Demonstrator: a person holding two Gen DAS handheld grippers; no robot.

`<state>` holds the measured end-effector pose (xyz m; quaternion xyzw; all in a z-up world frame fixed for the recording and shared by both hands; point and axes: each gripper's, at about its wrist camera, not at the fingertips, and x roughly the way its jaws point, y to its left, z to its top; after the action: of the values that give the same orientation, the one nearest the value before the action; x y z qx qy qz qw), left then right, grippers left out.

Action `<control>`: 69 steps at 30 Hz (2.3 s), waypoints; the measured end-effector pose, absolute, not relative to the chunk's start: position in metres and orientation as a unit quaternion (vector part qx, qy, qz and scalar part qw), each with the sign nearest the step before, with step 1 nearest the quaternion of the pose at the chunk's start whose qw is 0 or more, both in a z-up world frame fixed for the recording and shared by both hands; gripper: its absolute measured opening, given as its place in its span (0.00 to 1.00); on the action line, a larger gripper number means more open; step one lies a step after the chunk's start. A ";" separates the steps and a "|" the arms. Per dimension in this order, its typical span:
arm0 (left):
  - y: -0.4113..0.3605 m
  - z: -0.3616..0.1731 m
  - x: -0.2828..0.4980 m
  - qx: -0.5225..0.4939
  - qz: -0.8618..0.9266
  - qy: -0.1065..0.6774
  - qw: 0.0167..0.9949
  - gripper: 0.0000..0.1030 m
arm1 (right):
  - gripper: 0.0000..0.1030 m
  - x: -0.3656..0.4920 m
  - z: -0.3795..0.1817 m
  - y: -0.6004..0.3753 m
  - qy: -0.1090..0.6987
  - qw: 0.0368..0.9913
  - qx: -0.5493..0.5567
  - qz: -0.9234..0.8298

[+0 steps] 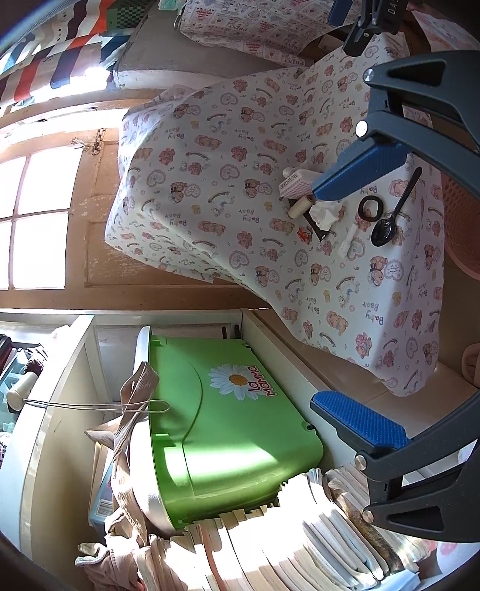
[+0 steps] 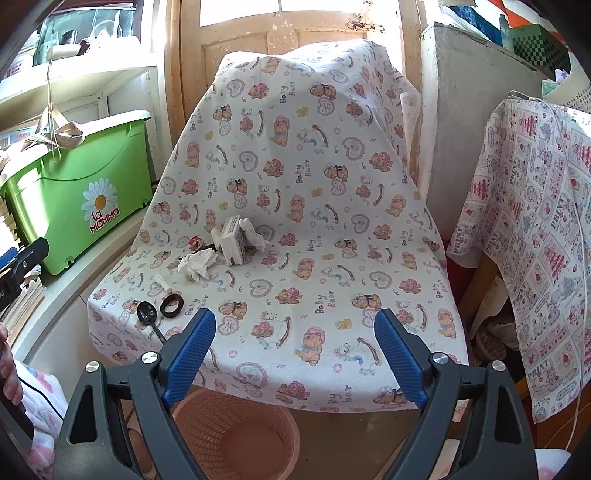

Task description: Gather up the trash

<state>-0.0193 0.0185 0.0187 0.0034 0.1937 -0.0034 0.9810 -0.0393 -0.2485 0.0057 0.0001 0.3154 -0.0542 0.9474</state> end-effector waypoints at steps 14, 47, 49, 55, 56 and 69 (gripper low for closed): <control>0.022 0.017 -0.015 0.001 -0.002 0.200 0.980 0.99 | 0.87 -0.039 0.006 -0.247 0.315 0.948 0.000 -0.052; 0.009 0.014 -0.015 0.046 0.002 0.197 0.979 0.99 | 0.87 -0.038 0.004 -0.246 0.317 0.947 -0.005 -0.050; 0.009 0.012 -0.014 0.048 0.003 0.201 0.978 0.99 | 0.87 -0.037 0.004 -0.247 0.322 0.946 -0.002 -0.049; 0.015 0.010 -0.008 0.030 0.003 0.217 0.976 0.99 | 0.87 -0.036 0.000 -0.247 0.326 0.944 -0.005 -0.049; 0.016 0.010 -0.008 0.029 0.004 0.219 0.975 0.99 | 0.87 -0.036 0.000 -0.246 0.327 0.944 -0.004 -0.048; 0.017 -0.005 0.003 0.027 0.027 0.256 0.966 0.96 | 0.87 -0.032 -0.007 -0.241 0.338 0.940 -0.007 -0.041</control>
<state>0.0028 0.0171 -0.0051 0.0275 0.2560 0.0271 0.9659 -0.0316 -0.2415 -0.0075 -0.0065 0.3380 -0.0412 0.9402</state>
